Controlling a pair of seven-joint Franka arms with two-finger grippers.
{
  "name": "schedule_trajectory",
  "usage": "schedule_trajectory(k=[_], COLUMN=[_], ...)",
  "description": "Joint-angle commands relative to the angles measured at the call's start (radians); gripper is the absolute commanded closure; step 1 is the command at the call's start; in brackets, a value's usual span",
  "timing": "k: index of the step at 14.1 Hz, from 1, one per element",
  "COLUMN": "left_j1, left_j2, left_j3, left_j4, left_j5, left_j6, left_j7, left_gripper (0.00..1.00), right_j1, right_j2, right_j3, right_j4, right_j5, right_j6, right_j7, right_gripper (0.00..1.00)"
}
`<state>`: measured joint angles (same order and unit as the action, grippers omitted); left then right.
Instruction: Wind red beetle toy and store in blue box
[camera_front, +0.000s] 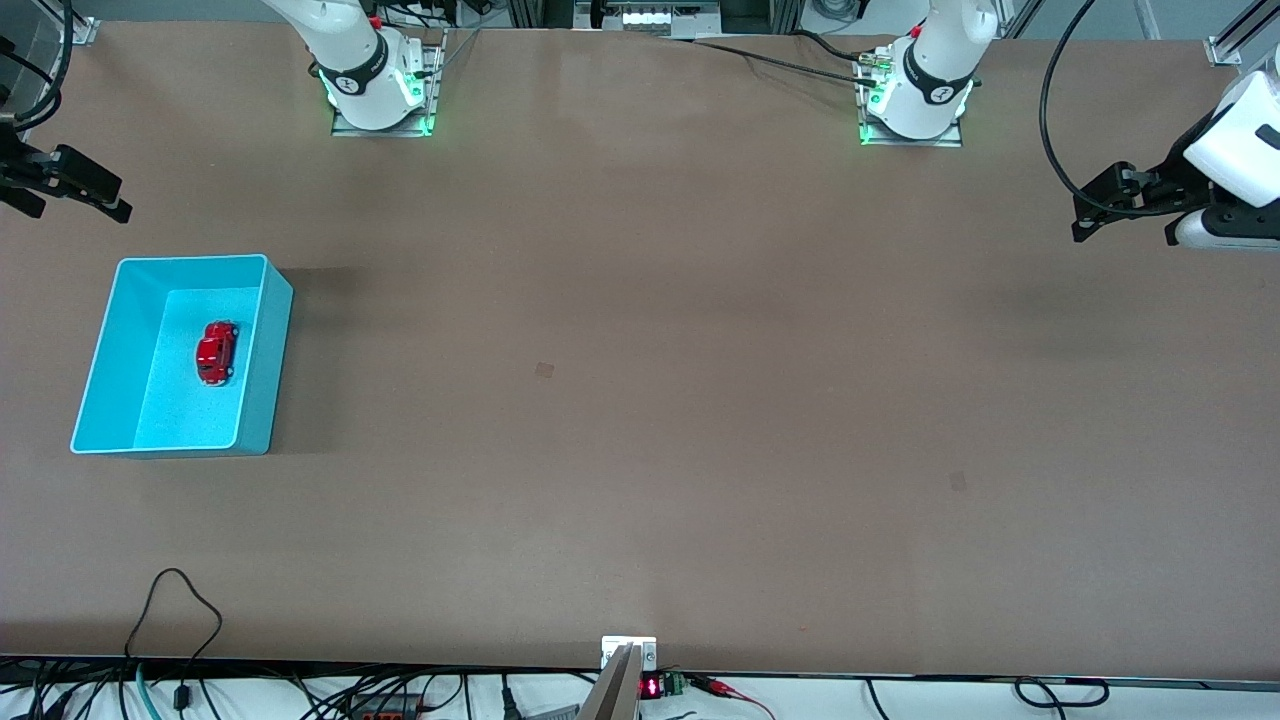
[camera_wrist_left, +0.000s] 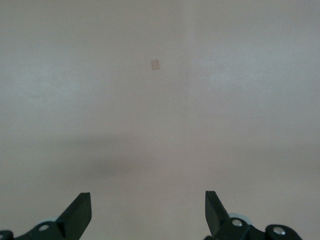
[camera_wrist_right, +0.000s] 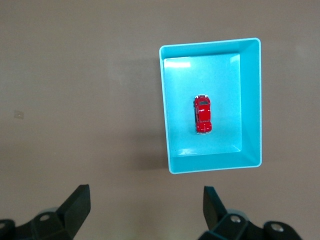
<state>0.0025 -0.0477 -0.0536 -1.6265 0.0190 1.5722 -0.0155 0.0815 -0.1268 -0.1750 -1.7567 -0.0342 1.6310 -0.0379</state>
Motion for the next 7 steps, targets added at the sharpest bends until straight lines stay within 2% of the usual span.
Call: schedule_trajectory(k=[1, 7], left_j1=[0.008, 0.007], left_j2=[0.011, 0.011], left_j3=[-0.005, -0.008], left_j4=[0.030, 0.034], left_j5=[0.003, 0.003], left_j6=[-0.021, -0.046], left_j7=[0.015, 0.023], left_gripper=[0.00, 0.00], right_j1=[0.001, 0.003], right_j2=[-0.013, -0.013], right_j3=[0.002, 0.003], right_j4=[0.008, 0.005], right_j5=[0.016, 0.014], right_j6=[-0.023, -0.030], right_j7=[0.018, 0.020], right_gripper=[0.00, 0.00])
